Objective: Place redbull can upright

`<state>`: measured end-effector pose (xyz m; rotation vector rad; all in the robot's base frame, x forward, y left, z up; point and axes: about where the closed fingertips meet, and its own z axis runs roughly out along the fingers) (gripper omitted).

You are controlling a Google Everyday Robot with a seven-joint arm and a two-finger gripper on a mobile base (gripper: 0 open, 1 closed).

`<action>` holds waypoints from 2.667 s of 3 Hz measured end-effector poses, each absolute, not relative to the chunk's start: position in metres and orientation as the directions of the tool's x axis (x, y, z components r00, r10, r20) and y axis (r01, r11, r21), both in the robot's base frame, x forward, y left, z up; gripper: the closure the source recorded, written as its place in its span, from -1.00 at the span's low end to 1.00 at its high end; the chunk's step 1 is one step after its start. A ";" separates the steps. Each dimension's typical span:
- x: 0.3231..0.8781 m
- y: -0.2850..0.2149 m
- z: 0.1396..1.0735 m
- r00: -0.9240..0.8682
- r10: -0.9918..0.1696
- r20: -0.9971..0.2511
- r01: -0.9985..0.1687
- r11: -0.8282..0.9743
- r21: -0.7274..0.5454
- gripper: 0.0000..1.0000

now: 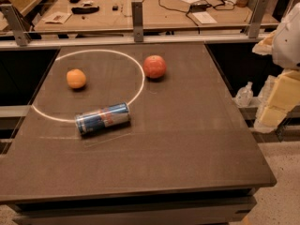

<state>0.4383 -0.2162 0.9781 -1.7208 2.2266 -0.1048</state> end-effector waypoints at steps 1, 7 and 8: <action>0.438 -0.216 0.978 -0.220 -0.953 -0.209 -0.929 0.270 -0.253 -1.00; 0.431 -0.009 0.976 0.229 -0.949 -0.215 -0.963 -0.188 -0.195 -1.00; 0.422 0.023 0.967 0.303 -0.931 -0.203 -0.945 -0.266 -0.191 -1.00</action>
Offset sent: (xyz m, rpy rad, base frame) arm -0.0086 0.0288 0.0056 0.0231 -0.0142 0.0793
